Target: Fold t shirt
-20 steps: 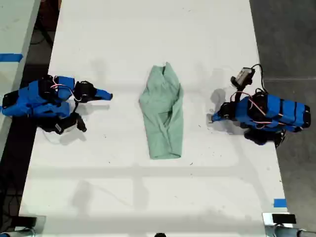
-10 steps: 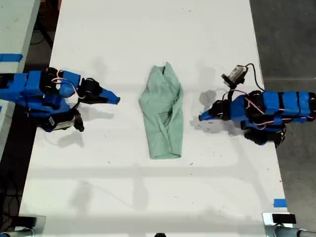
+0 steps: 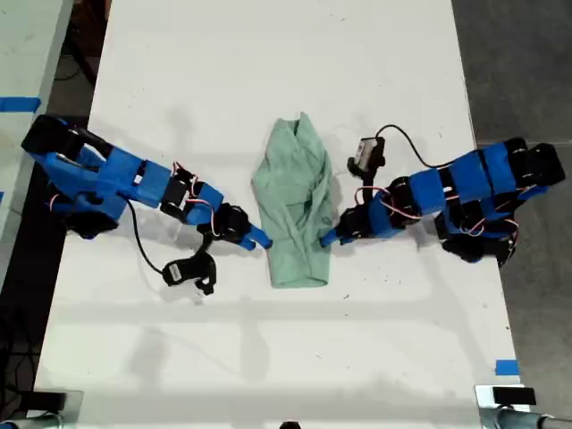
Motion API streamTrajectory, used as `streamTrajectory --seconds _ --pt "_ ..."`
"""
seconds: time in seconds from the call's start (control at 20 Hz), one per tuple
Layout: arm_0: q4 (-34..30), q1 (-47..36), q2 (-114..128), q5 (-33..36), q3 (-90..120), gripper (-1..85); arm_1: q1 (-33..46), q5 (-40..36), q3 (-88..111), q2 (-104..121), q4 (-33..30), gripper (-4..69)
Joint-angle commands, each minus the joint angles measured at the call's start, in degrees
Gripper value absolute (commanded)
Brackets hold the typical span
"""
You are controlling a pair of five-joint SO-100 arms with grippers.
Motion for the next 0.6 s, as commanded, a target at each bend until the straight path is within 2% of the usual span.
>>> streamTrajectory --seconds 0.0,0.2,0.25,0.3,0.35,0.4,0.45,0.55 --pt "3.52 1.58 -8.53 -2.64 -12.74 18.6 -1.76 1.49 -3.60 -0.44 -1.58 22.1" --pt "5.36 1.05 -23.82 -6.33 -25.05 17.0 -3.08 0.97 -7.29 -9.67 -3.78 25.1" --pt "5.36 0.88 -26.89 -6.15 -27.07 13.4 -3.16 0.62 -9.93 -13.71 -3.78 25.7" --pt "4.75 0.62 -30.15 -2.55 -29.71 2.3 -3.25 0.18 -13.01 -17.75 -2.99 26.2" --pt "6.68 0.88 -32.70 -0.53 -33.31 -0.2 -3.34 -0.35 -15.91 -20.92 -2.37 26.5" --pt "11.25 1.14 -34.54 -0.53 -37.35 -0.3 -3.52 -0.79 -18.63 -23.55 -1.76 25.0" --pt "14.85 1.32 -35.51 -0.35 -40.17 -0.3 -3.78 -0.18 -21.45 -25.66 0.09 2.5" --pt "18.54 1.76 -34.45 -0.09 -41.40 -0.3 -4.83 2.81 -27.25 -29.00 6.15 1.6"
